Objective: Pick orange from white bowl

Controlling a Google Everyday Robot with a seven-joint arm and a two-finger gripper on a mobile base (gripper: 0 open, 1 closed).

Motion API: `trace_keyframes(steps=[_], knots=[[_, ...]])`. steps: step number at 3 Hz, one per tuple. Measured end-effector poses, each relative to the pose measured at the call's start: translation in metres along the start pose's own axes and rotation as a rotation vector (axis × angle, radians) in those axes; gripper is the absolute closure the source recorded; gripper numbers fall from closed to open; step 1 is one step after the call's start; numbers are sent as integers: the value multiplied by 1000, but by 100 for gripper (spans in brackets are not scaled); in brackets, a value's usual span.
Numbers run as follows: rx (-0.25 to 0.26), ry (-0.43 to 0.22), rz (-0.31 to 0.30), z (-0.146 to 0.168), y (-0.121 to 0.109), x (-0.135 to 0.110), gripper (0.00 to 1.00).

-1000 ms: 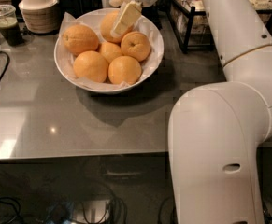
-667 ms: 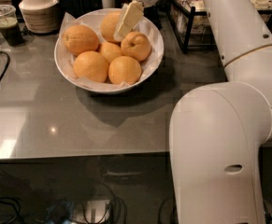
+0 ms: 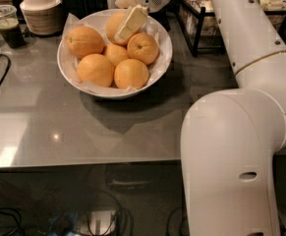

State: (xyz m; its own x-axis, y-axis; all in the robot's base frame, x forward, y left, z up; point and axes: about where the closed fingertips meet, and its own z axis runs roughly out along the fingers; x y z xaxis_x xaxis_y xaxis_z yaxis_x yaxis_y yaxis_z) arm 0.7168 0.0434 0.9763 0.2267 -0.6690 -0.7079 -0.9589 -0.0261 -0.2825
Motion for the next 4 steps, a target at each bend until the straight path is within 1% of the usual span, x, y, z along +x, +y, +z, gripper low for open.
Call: trace_keyframes(steps=[2, 3, 4], knots=[[-2, -45, 40, 8, -1, 14, 21], [-9, -56, 62, 13, -3, 20, 22], [-14, -63, 68, 15, -4, 19, 22]])
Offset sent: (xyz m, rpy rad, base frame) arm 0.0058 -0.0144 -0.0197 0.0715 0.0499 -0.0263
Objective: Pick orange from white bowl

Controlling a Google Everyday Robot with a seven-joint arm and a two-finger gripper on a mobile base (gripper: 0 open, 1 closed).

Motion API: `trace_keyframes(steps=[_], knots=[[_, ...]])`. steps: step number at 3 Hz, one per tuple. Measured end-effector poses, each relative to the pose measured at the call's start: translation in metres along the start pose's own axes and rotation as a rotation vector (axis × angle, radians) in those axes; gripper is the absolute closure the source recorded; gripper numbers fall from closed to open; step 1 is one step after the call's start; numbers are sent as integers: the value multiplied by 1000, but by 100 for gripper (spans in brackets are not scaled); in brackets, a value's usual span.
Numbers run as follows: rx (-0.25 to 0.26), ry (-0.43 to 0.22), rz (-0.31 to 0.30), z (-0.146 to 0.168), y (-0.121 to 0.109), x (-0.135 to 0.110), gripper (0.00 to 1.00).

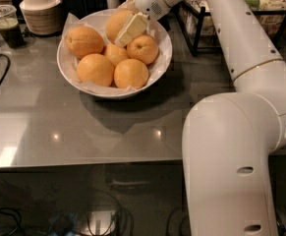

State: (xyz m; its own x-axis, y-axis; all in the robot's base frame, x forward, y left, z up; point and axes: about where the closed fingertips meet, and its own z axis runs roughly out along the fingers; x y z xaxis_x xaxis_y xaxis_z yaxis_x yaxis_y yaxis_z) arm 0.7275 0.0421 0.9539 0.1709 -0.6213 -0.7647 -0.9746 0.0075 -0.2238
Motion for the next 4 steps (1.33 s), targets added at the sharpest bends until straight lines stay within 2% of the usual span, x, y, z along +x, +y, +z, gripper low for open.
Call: trace_keyframes(steps=[2, 4], knots=[[-5, -13, 19, 10, -3, -4, 22], [3, 2, 21, 12, -7, -11, 19]])
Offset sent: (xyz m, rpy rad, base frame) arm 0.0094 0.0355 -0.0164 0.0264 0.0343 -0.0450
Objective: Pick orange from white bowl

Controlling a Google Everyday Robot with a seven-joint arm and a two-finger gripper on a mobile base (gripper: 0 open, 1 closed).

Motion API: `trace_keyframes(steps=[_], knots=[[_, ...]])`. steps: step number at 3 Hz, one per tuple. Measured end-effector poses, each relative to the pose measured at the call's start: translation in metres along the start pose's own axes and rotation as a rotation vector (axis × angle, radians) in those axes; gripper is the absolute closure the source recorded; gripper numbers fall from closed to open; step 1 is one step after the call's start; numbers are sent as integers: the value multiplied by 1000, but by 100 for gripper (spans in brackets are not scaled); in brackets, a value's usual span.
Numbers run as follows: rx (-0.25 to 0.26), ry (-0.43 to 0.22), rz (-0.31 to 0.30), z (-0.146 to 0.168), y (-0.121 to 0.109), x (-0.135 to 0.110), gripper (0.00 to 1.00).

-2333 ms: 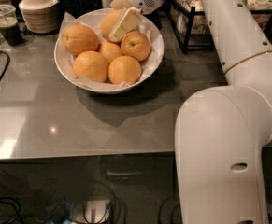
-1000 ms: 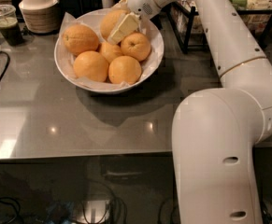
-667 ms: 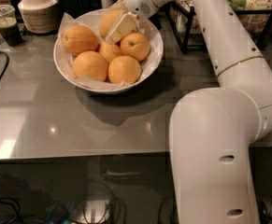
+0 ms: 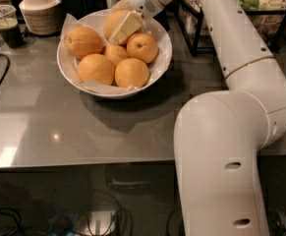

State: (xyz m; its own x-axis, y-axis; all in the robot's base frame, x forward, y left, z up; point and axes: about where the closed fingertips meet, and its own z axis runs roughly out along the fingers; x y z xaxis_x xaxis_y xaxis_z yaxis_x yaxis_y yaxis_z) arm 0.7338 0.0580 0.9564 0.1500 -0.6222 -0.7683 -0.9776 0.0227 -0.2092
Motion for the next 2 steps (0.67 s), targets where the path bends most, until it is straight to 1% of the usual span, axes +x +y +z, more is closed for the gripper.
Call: trace_keyframes(steps=[1, 2], knots=[[33, 92, 2, 4, -4, 6, 26], [33, 92, 2, 1, -5, 2, 42]])
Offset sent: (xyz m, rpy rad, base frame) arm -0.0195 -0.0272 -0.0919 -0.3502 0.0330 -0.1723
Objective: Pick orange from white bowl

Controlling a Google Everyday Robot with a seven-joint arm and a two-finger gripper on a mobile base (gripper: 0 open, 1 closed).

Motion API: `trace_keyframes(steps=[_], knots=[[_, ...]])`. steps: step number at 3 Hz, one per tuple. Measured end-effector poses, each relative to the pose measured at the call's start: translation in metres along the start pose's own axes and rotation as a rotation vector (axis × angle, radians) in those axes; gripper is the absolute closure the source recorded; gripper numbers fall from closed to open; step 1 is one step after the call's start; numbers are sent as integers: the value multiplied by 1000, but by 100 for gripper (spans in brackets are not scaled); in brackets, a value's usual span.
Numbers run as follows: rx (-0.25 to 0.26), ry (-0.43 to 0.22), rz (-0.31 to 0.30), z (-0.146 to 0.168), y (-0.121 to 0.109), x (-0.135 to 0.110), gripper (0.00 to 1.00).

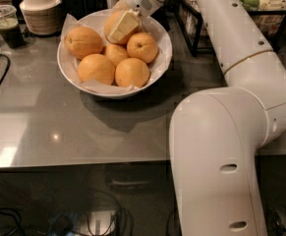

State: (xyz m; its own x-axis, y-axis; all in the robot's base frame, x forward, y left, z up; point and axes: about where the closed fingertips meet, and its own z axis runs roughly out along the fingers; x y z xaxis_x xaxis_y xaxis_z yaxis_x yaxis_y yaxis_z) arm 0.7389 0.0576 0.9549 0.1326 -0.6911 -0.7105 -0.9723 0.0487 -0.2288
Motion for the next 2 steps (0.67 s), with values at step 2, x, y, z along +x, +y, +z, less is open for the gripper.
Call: trace_keyframes(steps=[2], knots=[[77, 87, 47, -18, -4, 26, 29]])
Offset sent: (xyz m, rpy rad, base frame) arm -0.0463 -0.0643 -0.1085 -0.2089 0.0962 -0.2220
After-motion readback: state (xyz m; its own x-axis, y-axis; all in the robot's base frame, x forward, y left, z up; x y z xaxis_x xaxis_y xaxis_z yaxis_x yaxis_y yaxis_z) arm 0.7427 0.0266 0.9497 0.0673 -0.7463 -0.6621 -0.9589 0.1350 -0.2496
